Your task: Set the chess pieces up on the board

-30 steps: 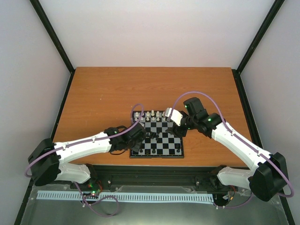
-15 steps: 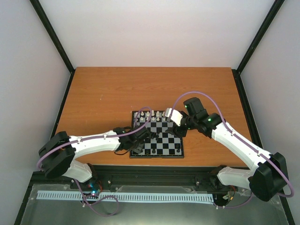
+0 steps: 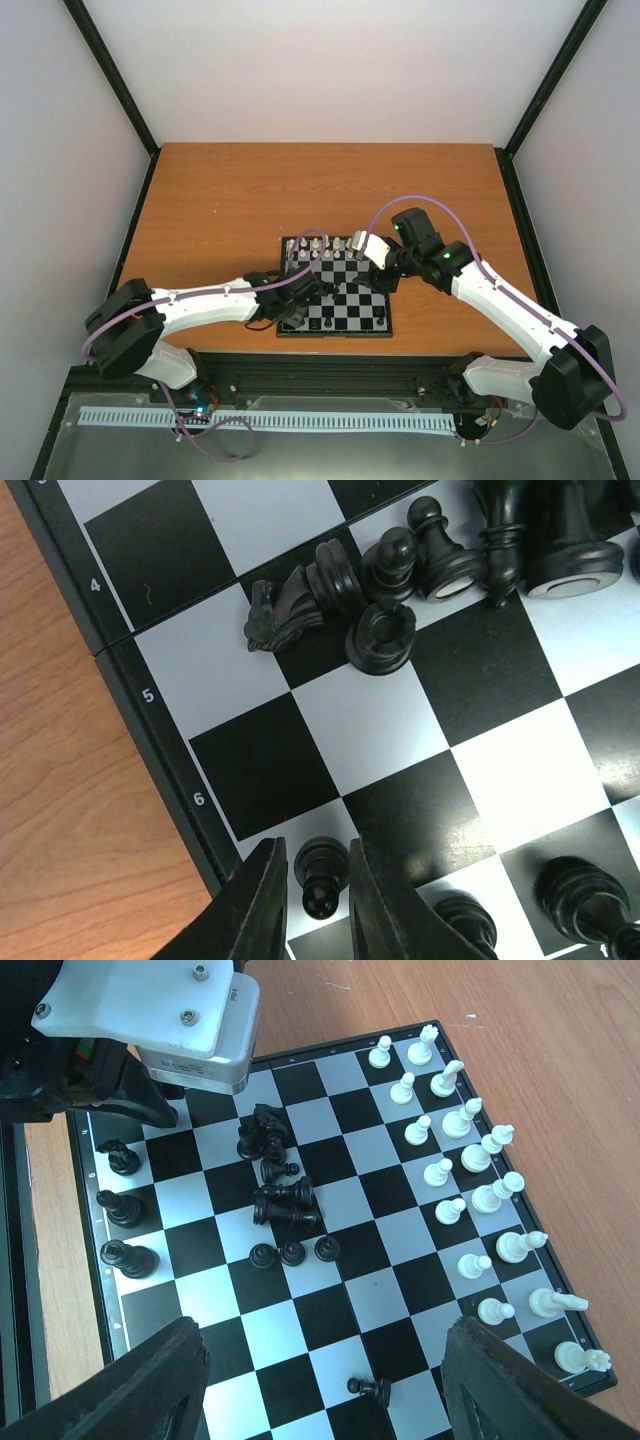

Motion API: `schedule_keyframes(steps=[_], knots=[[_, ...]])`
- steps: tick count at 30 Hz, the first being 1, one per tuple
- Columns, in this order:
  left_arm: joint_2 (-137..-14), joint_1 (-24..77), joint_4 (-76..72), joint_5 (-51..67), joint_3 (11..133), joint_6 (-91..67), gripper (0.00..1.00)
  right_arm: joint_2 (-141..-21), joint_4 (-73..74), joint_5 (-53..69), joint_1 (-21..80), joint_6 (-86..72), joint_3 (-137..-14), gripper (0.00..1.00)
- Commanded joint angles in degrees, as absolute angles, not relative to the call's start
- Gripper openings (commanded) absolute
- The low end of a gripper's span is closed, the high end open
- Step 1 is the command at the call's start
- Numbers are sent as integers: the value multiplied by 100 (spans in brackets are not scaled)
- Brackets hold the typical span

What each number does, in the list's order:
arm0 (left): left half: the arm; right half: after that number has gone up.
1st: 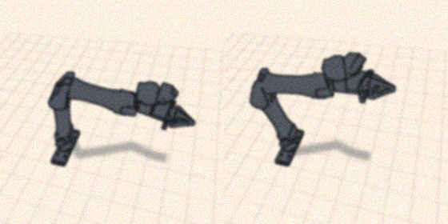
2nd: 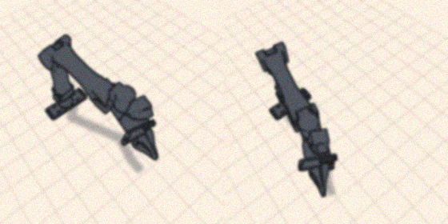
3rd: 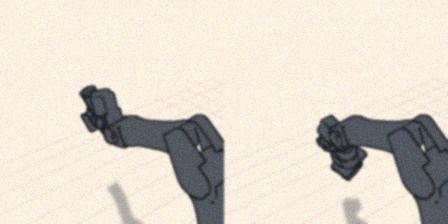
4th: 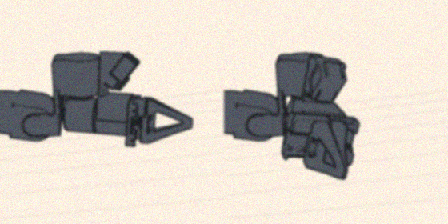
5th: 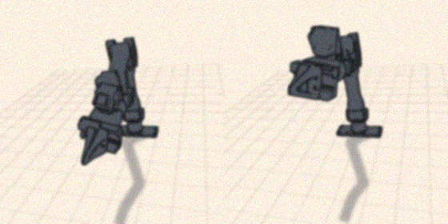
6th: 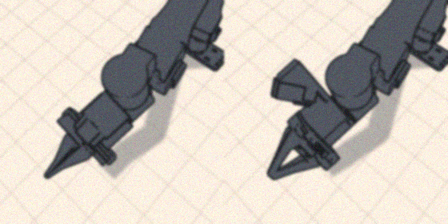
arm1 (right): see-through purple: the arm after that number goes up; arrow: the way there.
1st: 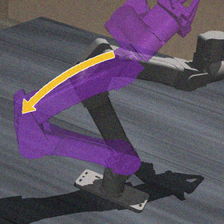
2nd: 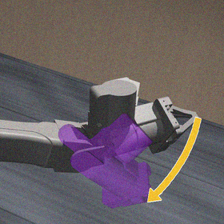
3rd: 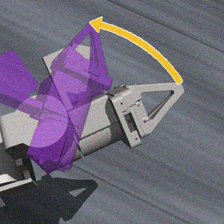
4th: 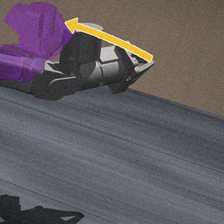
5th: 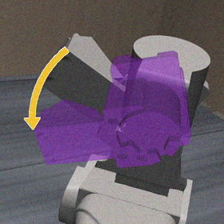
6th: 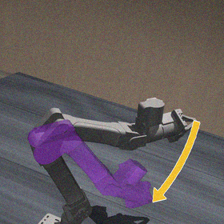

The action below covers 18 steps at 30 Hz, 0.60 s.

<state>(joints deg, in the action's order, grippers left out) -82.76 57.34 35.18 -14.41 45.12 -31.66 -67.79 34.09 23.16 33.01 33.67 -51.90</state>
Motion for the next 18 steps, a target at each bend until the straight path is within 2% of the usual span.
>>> schedule_keyframes(steps=[1, 13, 18], knots=[[-8282, 5774, 3580, -1514, 4621, -3214, 22, -6763, 3435, 2425, 3261, 3457, -5168, 65], [-8143, 5728, 3765, -1559, 4574, -3423, 22, -6803, 3462, 2443, 3260, 3462, -5177, 65], [-8001, 5731, 3648, -1386, 4572, -3295, 35, -6833, 3466, 2458, 3260, 3463, -5181, 65]])
